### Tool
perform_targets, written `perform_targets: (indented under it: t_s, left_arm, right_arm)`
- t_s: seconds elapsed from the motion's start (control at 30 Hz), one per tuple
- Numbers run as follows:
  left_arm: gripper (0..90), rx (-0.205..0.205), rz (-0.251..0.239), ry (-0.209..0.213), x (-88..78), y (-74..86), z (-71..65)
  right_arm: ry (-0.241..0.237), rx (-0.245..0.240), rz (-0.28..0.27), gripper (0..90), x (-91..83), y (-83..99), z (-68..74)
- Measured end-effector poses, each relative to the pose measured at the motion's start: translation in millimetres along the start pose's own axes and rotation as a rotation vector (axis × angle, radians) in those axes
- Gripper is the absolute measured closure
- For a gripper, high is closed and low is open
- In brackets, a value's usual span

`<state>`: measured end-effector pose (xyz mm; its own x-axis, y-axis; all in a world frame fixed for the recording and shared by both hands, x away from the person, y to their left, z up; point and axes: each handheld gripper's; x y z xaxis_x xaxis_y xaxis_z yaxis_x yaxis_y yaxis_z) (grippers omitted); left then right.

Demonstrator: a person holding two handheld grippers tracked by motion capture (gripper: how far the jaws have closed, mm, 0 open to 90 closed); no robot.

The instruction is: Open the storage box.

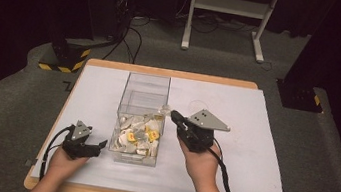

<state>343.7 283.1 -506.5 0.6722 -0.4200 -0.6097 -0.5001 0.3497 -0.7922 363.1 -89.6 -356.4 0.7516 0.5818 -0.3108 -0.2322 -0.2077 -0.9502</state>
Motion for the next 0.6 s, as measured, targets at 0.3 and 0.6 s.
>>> perform_targets:
  t_s: [0.3,0.6]
  left_arm:
    - [20.2,0.001,0.001,0.003,0.3,-0.1,0.1]
    - [20.2,0.002,-0.004,0.004,-0.4,0.2,0.1]
  right_arm:
    - [0.034,0.004,0.002,87.5,-3.1,-0.7,-10.4]
    - [0.081,0.006,0.008,87.5,-6.4,-0.9,-24.9]
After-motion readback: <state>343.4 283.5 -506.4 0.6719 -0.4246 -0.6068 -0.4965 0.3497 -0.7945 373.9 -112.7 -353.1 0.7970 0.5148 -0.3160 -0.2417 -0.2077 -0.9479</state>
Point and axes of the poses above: each handheld gripper's, and its own axes: x roughly forward along the jaws, y roughly out of its underside, z roughly to its left, and after that the axes turned 6 degrees about y, right-handed
